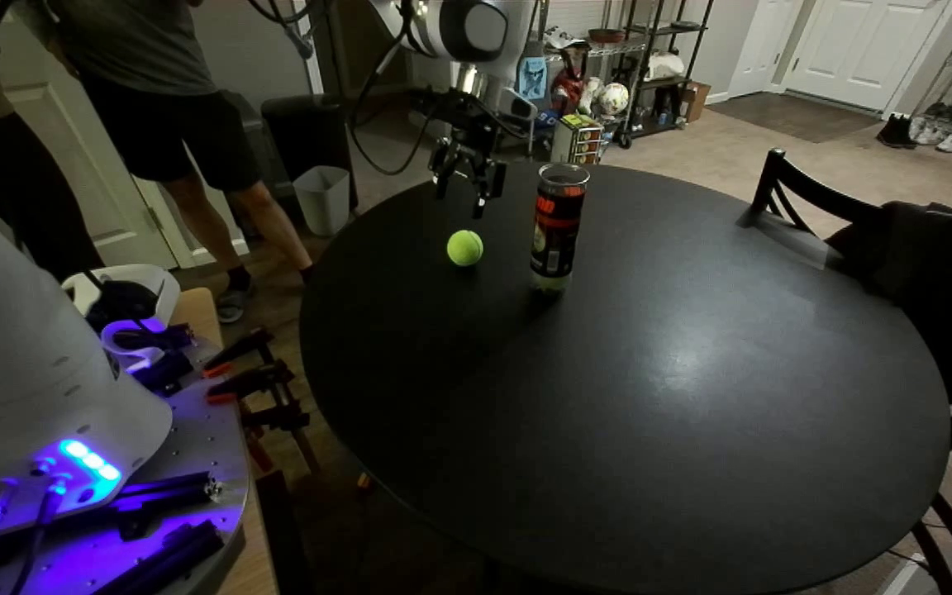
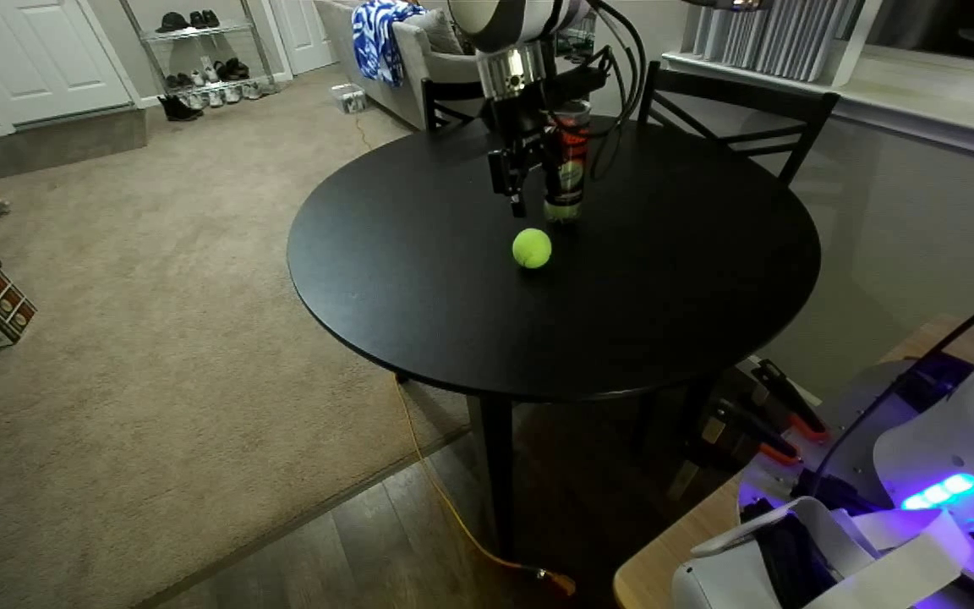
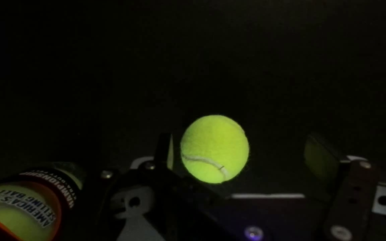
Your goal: Put the tennis ball into the the cylinder
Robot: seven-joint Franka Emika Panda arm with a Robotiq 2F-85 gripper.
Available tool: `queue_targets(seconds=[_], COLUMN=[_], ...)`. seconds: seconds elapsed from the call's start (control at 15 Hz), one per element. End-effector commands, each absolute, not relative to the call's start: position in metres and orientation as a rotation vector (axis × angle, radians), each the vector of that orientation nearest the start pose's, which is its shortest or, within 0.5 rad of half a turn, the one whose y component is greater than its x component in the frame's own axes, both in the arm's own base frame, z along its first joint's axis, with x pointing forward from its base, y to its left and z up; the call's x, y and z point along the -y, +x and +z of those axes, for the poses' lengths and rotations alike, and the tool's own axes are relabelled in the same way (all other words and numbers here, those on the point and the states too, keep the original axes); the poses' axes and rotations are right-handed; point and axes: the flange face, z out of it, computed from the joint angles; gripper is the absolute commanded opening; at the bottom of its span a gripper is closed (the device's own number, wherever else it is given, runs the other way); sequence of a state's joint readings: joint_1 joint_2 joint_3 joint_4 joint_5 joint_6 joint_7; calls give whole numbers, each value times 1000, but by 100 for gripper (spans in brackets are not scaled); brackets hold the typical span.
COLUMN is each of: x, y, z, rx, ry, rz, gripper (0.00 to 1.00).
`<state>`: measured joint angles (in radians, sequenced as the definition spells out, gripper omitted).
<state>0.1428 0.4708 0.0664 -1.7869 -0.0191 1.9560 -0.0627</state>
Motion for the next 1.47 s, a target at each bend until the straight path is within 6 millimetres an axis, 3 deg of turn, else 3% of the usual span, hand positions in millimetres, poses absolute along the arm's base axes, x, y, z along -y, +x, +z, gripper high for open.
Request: queue_targets(seconds=[0.0,0.8,1.4], x=[-132,-130,-124], y=[591,584,586], z=[269,244,237], rx=[452,465,470], ry=[-3103,-3098,-3109], rz=[447,263,207], gripper=[100,100,100])
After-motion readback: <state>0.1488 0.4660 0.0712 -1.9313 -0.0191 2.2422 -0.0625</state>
